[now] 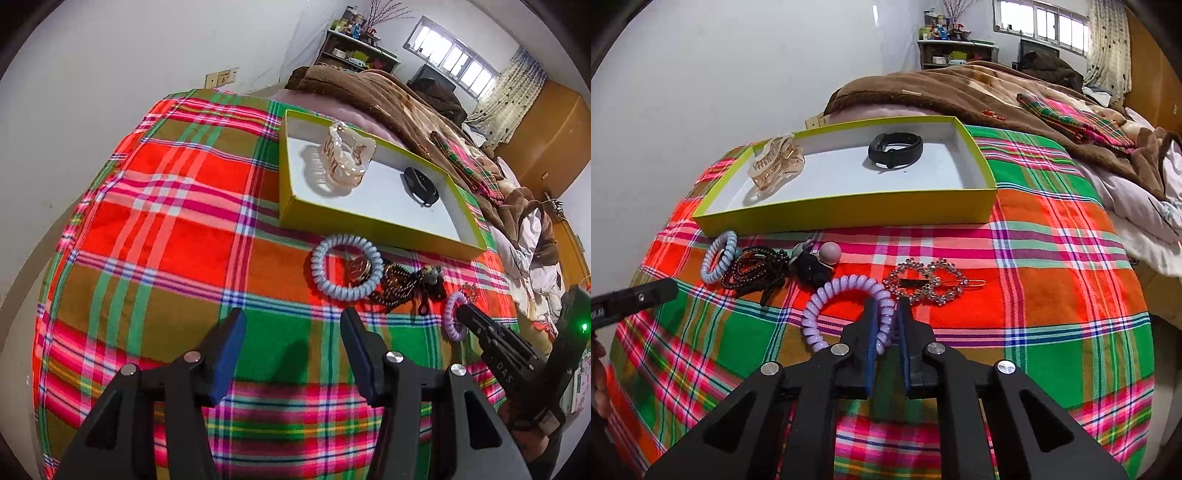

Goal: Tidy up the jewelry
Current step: 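Grasp light blue coil hair tie with left tool while right holds lavender tie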

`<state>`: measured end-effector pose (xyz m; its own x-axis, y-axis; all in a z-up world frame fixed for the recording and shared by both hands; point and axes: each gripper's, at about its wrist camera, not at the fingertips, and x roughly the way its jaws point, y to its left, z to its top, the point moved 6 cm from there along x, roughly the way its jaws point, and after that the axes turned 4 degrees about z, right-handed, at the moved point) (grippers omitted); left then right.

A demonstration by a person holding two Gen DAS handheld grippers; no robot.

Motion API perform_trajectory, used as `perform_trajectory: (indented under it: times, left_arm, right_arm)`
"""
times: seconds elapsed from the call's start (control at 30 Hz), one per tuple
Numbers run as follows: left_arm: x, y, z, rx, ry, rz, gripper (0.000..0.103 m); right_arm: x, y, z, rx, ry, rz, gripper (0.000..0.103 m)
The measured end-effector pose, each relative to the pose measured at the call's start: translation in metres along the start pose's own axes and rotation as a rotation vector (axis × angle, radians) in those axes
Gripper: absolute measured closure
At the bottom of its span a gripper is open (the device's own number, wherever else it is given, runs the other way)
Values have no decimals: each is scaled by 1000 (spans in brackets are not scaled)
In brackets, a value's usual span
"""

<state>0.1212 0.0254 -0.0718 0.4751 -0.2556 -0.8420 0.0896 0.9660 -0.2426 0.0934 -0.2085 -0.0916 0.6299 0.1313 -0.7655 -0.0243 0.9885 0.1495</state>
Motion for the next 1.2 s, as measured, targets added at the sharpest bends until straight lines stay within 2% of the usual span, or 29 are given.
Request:
perform_trajectory:
  times: [0.1, 0.4, 0.77, 0.93, 0.97, 1.03, 1.2]
  left_arm:
    - [4, -4, 6, -8, 5, -16, 48]
    - [22, -11, 20, -10, 25, 29, 48]
    - [36, -24, 28, 95, 18, 174, 49]
    - [36, -27, 26, 159, -4, 259, 60]
    - [36, -28, 27, 162, -5, 259, 62]
    - [35, -28, 27, 162, -5, 260, 75]
    - [33, -29, 26, 162, -6, 249, 89]
  right_arm:
    - [-4, -2, 0, 2, -14, 11, 93]
    - [-26, -12, 7, 29, -78, 40, 93]
    - [-36, -22, 11, 45, -108, 62, 93]
    - [-37, -25, 13, 54, -117, 68, 93]
    - [-36, -25, 13, 53, -117, 69, 93]
    - [-36, -25, 13, 54, -116, 71, 93]
    - [-35, -26, 13, 55, -117, 72, 93]
